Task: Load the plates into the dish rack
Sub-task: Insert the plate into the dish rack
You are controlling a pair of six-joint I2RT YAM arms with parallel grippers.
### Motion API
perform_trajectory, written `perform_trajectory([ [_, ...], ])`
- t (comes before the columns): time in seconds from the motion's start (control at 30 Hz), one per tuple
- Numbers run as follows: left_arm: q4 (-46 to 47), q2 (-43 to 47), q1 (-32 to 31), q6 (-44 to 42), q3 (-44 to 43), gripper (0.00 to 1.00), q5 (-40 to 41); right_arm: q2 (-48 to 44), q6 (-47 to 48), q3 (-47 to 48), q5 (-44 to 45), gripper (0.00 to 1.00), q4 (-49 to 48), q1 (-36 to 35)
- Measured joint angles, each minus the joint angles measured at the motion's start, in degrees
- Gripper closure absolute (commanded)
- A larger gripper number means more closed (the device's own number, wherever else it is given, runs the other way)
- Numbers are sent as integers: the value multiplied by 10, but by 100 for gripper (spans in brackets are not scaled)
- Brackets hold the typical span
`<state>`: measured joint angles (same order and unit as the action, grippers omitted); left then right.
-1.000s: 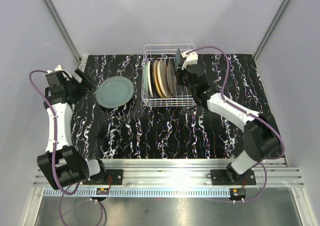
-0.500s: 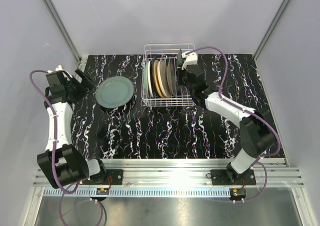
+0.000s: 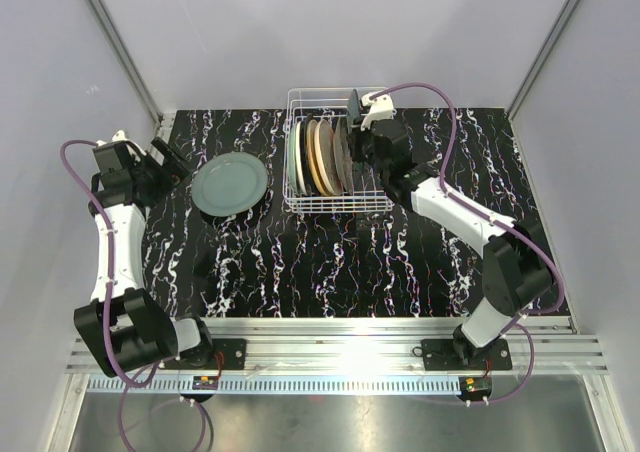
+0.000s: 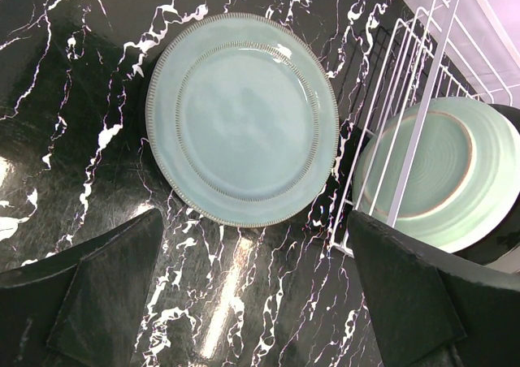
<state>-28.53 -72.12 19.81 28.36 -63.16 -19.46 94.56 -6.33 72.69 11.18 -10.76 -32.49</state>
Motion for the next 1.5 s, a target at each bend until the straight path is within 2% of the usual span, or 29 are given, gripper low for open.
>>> perform_trajectory([
  [0.8, 0, 0, -5, 0, 0, 1, 0, 41, -29, -50, 14, 100, -10, 0],
  [1.13, -1, -6, -5, 0, 0, 1, 1, 63, -23, -50, 19, 85, -21, 0],
  [1.3, -2, -9, -5, 0, 0, 1, 2, 67, -20, -50, 22, 69, -31, 0],
  [1.5, -3, -11, -5, 0, 0, 1, 2, 67, -16, -36, 14, 62, -44, 0],
])
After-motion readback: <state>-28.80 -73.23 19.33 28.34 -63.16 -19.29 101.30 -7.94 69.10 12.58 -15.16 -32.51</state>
